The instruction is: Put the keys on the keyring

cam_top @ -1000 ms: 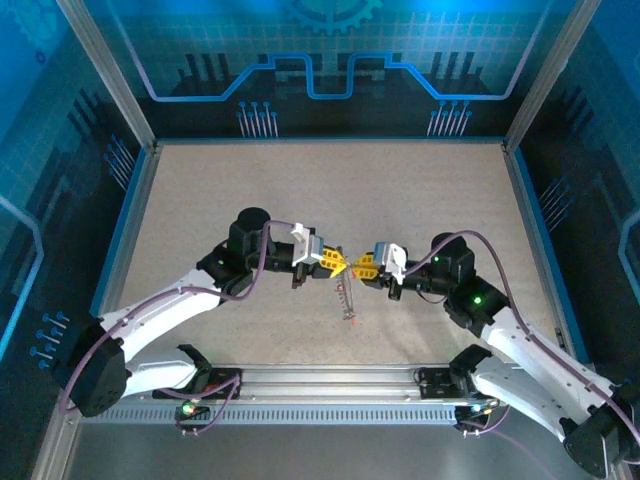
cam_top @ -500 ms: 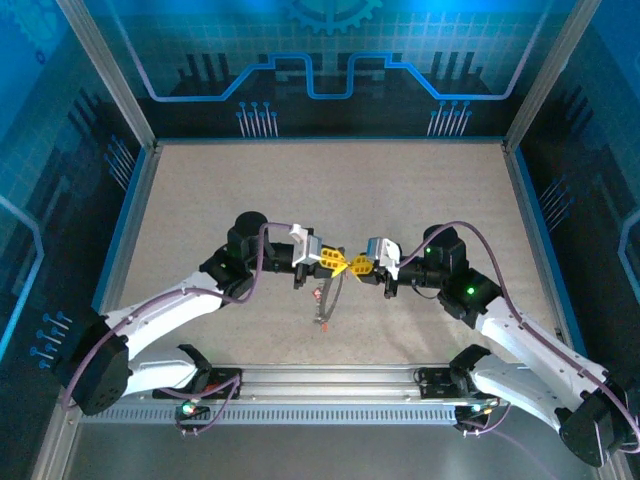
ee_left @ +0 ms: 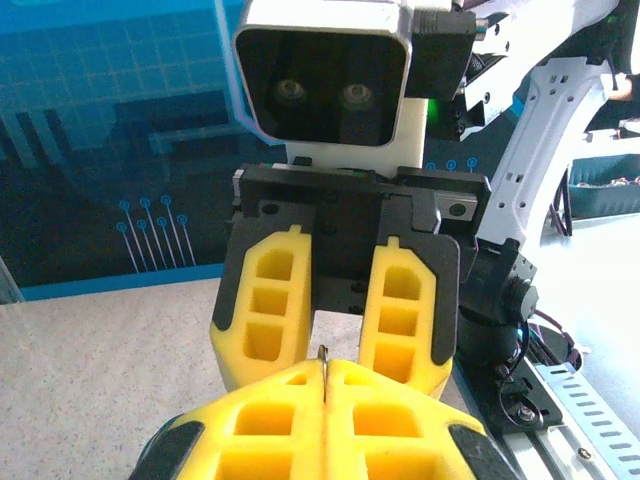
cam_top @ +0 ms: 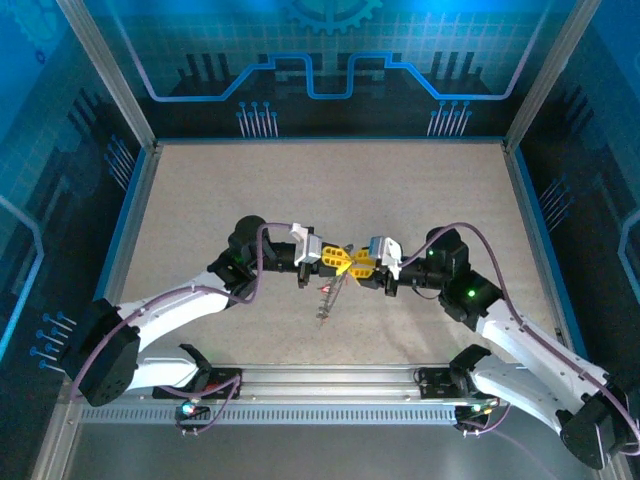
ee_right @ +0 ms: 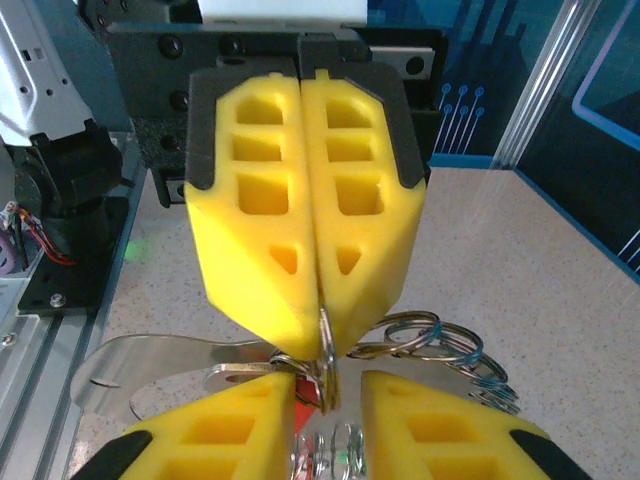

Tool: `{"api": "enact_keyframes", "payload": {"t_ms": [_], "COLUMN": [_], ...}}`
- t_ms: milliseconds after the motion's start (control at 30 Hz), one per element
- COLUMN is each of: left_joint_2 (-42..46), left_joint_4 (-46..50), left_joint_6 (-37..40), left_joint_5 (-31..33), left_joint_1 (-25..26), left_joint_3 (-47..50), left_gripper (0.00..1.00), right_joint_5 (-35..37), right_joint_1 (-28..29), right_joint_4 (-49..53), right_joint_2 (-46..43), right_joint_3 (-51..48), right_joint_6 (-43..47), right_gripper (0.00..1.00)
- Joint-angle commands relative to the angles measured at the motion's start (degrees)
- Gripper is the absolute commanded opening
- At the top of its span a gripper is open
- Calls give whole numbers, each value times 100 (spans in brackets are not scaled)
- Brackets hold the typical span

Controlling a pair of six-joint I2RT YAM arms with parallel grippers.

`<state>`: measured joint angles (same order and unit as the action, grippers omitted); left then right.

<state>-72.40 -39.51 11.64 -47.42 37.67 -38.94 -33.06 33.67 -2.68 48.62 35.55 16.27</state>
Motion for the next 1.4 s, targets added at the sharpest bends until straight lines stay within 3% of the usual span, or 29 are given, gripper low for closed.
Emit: {"api": "enact_keyframes", "payload": {"t_ms": [0,67,200,333,400,467,533,700,900,1367], "left_joint_2": [-11,-28,-40,-13,68,282,536,772,659,457], "left_joint_4": [-303,-326,-328,-308,-148,418,1394,3516,4848,4540], "left_joint_6": [-37,-42,-91,-134,-76,260,878,2006,2552,2346], "left_joint_5": [-37,-10,-75,-8,66,258,588,802,885,813], "left_joint_1": [64,62,64,65,48,47,47,46,47,53], "left_joint_3": [-27,-17,-52,-24,-22,-13,-79,-583,-1204,-1119], "left_gripper": [0,0,0,0,2,14,19,26,30,24], "right_joint_5": [-95,-99,-165,-145,-148,-107,-1,194,575,863], "right_joint_1": [-36,-45,-45,-48,-51,-45,-36,40,406,676], "right_joint_4": [-417,-367,-620,-384,-257,-17,375,1009,1565,1688], "right_joint_2": [-168,-145,-147,-81,-68,-47,-16,140,405,765], "right_joint_3": [-65,-23,-115,30,74,156,328,598,904,1203], "right_joint_6": [3,-16,-147,-72,-2,193,387,694,1093,1108], "right_gripper": [22,15,16,1,0,0,0,0,0,0]}}
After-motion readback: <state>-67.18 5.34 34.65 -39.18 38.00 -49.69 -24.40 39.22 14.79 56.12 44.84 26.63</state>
